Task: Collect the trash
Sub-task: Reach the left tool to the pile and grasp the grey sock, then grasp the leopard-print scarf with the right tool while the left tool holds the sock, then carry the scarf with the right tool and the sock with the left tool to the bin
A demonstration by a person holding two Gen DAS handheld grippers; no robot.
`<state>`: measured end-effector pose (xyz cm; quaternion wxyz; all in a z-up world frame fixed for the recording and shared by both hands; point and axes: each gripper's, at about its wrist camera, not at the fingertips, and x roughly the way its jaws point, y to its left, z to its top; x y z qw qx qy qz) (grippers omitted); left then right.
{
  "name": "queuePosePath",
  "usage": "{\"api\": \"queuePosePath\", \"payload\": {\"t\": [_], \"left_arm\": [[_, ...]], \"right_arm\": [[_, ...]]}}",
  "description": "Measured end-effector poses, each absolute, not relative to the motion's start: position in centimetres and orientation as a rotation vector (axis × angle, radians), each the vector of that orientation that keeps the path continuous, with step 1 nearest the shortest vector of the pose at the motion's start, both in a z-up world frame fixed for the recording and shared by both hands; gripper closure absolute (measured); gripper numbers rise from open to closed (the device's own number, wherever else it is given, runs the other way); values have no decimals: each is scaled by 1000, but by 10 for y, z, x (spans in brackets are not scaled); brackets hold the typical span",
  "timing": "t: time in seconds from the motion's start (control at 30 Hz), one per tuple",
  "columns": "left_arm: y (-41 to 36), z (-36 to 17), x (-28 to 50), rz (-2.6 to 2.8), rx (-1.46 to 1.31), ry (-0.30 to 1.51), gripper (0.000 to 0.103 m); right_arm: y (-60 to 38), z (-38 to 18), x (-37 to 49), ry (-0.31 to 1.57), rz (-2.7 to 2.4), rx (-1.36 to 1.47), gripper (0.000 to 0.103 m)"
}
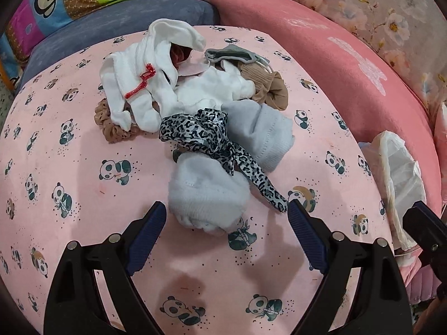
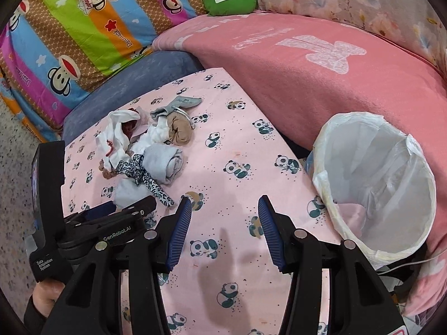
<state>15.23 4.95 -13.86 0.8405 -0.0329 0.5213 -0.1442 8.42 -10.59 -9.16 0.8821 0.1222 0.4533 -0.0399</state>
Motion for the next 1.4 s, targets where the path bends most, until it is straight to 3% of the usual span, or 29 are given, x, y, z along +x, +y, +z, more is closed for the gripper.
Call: {"api": "queuePosePath", "payload": {"t": [0.17,0.23,0.3,0.4,1.2,1.23,1.27,1.33,1.4], "left_arm": [[60,-143,160,-335,-88,1119,36],[68,-144,160,-352,-106,1128,51],[78,-144,161,-372,-132,1132,59],[89,-141,159,-397,-171,1140,65],[139,-124,164,-238,-132,1113,66],[139,-124,165,-236,-131,1115,66],[140,-124,165,-236,-130,1116,66],[140,-125,164,-233,-130,1118,66],[141,-123,163,-235,-134,1116,66]], "right_arm": [[-92,-103,99,970,-60,254,52],[-85,-108,106,983,-46,258,52],[-78,-112,111,993,-30,258,55],[-67,-117,118,1006,-3,257,56],[7,-163,182,1101,100,186,61],[7,-164,183,1105,100,189,64],[7,-167,185,1112,103,190,80],[8,-171,186,1131,113,190,99],[5,-170,183,1125,117,200,99]]}}
